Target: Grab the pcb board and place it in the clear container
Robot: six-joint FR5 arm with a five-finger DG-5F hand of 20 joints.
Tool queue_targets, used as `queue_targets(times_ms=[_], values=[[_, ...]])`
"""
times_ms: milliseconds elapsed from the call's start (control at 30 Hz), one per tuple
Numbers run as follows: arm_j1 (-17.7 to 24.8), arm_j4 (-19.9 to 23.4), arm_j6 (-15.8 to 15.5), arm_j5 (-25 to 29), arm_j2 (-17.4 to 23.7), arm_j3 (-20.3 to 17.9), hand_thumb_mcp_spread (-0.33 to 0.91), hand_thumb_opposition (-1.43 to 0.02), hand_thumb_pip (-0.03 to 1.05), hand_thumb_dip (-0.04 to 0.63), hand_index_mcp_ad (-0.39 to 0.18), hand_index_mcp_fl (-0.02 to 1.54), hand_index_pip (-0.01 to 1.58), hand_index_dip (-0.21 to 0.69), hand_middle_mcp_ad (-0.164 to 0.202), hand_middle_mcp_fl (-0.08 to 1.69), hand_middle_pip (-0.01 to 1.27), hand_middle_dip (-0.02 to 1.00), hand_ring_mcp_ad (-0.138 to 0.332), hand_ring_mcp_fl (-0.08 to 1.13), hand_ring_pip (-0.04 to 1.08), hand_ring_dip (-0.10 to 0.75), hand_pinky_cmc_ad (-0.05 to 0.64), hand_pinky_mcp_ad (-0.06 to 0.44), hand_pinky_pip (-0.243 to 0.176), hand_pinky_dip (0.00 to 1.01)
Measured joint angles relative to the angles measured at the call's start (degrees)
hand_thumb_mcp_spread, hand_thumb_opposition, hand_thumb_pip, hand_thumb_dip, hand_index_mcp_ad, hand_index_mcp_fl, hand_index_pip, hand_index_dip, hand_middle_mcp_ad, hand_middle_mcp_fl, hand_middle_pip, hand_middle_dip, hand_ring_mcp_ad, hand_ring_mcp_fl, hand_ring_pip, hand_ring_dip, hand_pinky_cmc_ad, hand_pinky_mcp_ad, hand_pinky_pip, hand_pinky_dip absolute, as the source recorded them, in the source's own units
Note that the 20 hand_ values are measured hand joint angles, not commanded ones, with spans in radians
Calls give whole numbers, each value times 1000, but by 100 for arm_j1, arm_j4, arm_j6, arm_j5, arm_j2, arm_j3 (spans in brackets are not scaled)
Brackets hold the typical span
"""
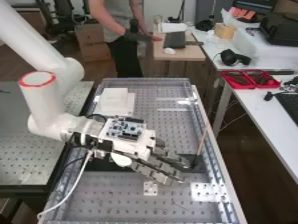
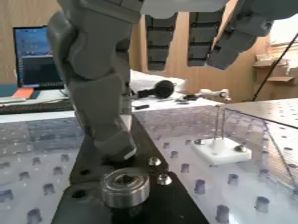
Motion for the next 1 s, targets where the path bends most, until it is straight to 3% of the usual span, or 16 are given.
queue_targets(times_ms=[467, 733, 1000], values=[[124, 345, 283, -115, 734, -304, 771, -892, 431, 265, -236, 564, 1372, 140, 19, 59, 145, 155, 164, 63, 99, 82, 360, 145, -42, 195], [696, 603, 763, -556, 1207, -571, 771, -892, 431, 265, -239, 581, 1356, 145, 19, 63, 145, 155, 164, 63, 99, 82, 360, 145, -45, 195], [1322, 683, 1301, -1071, 1158, -413, 771, -892, 431, 265, -236, 586, 1344, 161, 19, 63, 145, 155, 164, 63, 99, 82, 360, 145, -45, 195]])
